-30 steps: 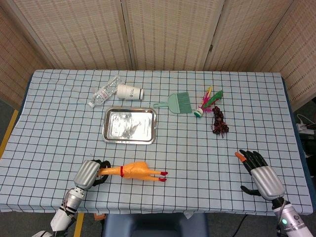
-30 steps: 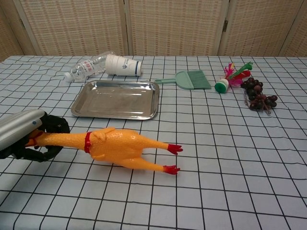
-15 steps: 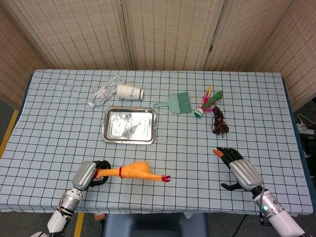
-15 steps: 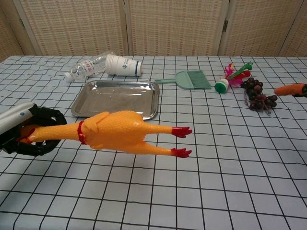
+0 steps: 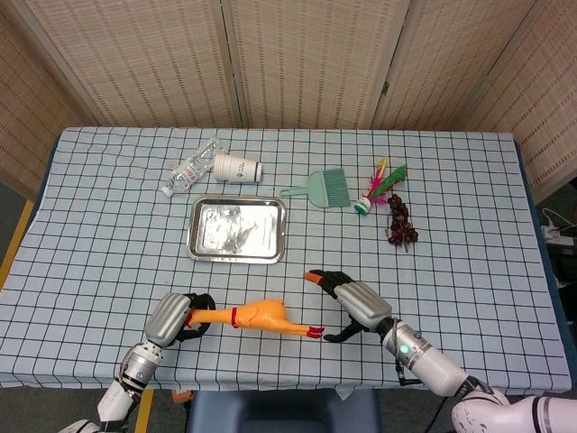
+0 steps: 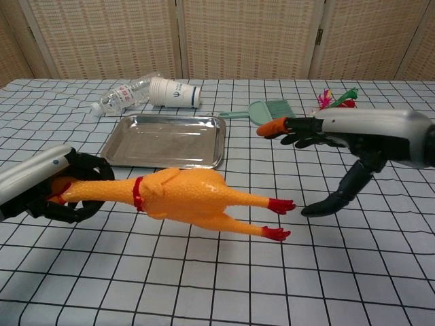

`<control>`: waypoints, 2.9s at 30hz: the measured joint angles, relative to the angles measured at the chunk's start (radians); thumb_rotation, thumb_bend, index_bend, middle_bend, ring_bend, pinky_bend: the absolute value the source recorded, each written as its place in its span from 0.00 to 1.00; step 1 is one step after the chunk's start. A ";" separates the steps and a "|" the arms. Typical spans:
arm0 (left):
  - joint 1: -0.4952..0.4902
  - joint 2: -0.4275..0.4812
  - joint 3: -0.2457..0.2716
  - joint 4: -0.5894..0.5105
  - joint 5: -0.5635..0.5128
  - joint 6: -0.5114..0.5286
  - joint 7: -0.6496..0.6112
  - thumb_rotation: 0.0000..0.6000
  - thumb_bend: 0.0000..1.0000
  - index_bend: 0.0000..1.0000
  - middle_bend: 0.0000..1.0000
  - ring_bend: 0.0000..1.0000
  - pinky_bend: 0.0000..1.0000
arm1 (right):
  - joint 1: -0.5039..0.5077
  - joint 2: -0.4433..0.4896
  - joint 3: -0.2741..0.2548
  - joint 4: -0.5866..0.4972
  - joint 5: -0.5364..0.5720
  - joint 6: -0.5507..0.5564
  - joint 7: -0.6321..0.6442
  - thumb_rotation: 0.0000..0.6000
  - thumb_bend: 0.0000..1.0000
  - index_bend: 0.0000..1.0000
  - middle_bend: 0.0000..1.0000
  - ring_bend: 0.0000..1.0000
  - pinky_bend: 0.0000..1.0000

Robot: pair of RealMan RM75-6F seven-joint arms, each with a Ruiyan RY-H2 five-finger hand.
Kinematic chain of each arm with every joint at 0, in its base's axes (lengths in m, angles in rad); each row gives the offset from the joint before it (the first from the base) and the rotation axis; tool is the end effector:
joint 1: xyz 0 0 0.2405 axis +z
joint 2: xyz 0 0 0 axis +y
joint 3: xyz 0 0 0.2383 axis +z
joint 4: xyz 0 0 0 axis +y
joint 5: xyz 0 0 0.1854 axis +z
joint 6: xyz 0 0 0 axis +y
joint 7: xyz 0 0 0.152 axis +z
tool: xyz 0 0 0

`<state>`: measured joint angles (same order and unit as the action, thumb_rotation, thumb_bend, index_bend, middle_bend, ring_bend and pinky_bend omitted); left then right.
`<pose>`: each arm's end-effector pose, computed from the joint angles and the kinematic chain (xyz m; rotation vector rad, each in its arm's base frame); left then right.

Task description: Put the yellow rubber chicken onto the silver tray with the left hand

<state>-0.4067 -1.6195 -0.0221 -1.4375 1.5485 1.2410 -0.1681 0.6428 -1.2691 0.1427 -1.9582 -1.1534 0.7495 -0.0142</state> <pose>-0.1810 0.2400 -0.0014 -1.6910 -1.2800 -1.3120 -0.1104 -0.2514 0.0278 2.0001 -1.5769 1.0058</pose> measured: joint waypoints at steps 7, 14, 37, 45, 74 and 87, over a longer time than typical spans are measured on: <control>-0.010 0.000 -0.014 -0.021 -0.014 -0.009 0.025 1.00 0.74 0.87 0.68 0.59 0.65 | 0.103 -0.116 0.024 0.024 0.180 -0.033 -0.071 1.00 0.12 0.00 0.00 0.00 0.00; -0.014 0.005 -0.015 -0.038 -0.020 -0.012 0.033 1.00 0.74 0.87 0.68 0.59 0.65 | 0.173 -0.243 0.043 0.100 0.288 0.008 -0.111 1.00 0.12 0.01 0.01 0.00 0.12; -0.022 0.013 -0.008 -0.049 -0.023 -0.023 0.032 1.00 0.74 0.87 0.68 0.59 0.65 | 0.159 -0.337 0.053 0.146 0.211 0.159 -0.107 1.00 0.42 1.00 0.83 0.94 1.00; -0.025 0.010 -0.012 -0.042 -0.027 -0.025 0.028 1.00 0.75 0.87 0.68 0.59 0.65 | 0.142 -0.328 0.040 0.146 0.158 0.163 -0.085 1.00 0.43 0.99 0.83 0.95 1.00; -0.027 0.023 -0.010 -0.051 -0.019 -0.013 0.016 1.00 0.74 0.87 0.67 0.59 0.65 | 0.189 -0.149 0.015 0.106 0.075 -0.109 0.084 1.00 0.12 0.00 0.00 0.00 0.11; -0.029 0.028 -0.002 -0.076 0.001 -0.005 0.022 1.00 0.74 0.87 0.67 0.59 0.65 | 0.173 -0.241 0.012 0.123 0.125 0.037 0.028 1.00 0.33 0.83 0.72 0.78 1.00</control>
<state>-0.4353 -1.5911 -0.0239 -1.5132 1.5493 1.2365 -0.1458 0.8158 -1.5097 0.1550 -1.8354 -1.0287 0.7869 0.0138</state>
